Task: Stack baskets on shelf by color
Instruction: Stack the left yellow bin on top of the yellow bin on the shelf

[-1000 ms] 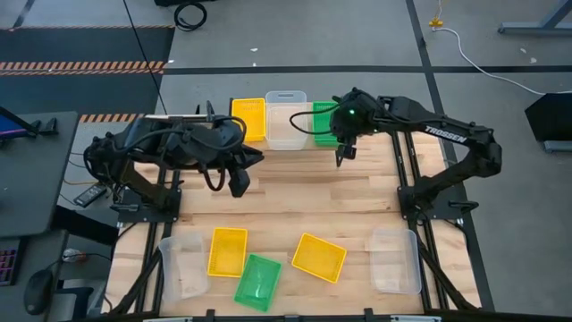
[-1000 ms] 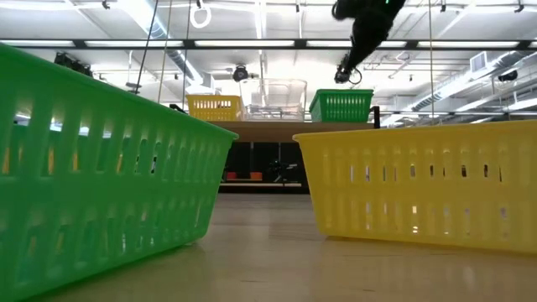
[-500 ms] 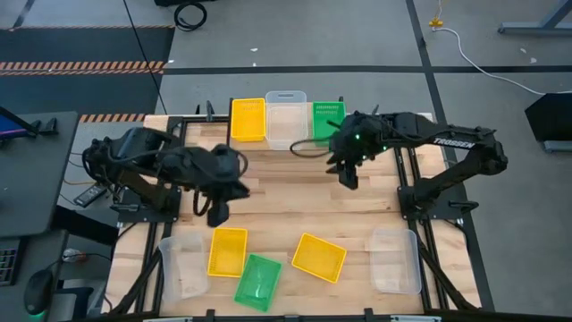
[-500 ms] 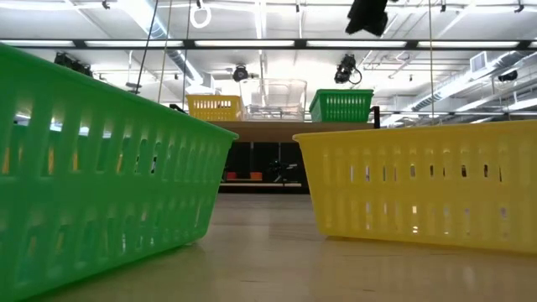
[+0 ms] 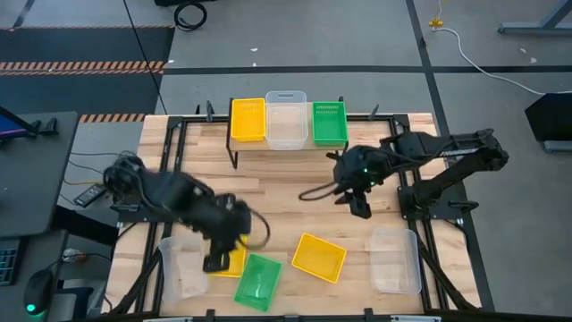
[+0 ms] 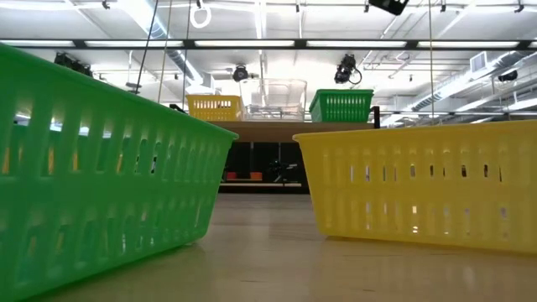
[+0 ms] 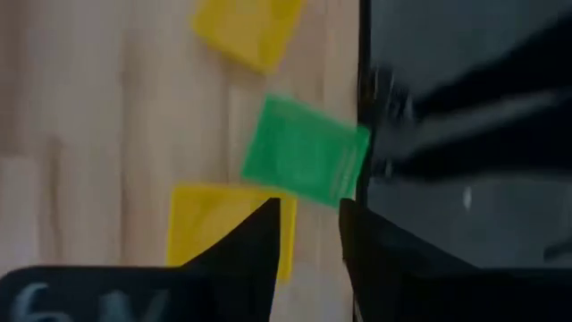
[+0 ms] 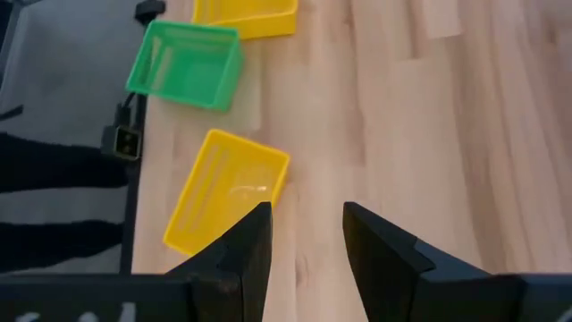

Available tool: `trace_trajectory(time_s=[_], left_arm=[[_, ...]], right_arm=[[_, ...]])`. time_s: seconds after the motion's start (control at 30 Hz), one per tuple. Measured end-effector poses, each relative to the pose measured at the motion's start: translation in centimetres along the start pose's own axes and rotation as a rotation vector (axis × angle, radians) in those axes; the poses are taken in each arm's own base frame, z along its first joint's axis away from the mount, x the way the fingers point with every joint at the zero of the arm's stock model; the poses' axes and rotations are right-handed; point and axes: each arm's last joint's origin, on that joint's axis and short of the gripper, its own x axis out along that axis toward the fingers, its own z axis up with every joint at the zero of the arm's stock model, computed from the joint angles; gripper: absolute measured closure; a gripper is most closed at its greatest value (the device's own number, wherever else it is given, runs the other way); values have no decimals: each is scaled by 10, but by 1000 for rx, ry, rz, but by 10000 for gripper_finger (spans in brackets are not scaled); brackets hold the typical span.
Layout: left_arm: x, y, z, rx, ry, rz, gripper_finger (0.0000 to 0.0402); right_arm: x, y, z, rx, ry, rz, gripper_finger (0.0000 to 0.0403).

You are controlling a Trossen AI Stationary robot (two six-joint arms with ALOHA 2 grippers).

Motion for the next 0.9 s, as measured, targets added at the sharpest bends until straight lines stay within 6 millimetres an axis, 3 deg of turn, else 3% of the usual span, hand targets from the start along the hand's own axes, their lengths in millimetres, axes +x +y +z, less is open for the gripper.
trace_trajectory(time_s=[0.27, 0.53, 0.9], left_arm=[[66, -36, -16, 63, 200, 64, 214], [129, -59, -43, 62, 216, 30, 203], [216, -42, -97, 81, 302, 97, 201]], right_arm=[[2, 18, -6, -16, 14, 14, 257], [2, 32, -13, -44, 46, 42, 257], [2, 50, -22, 145, 77, 72, 257]])
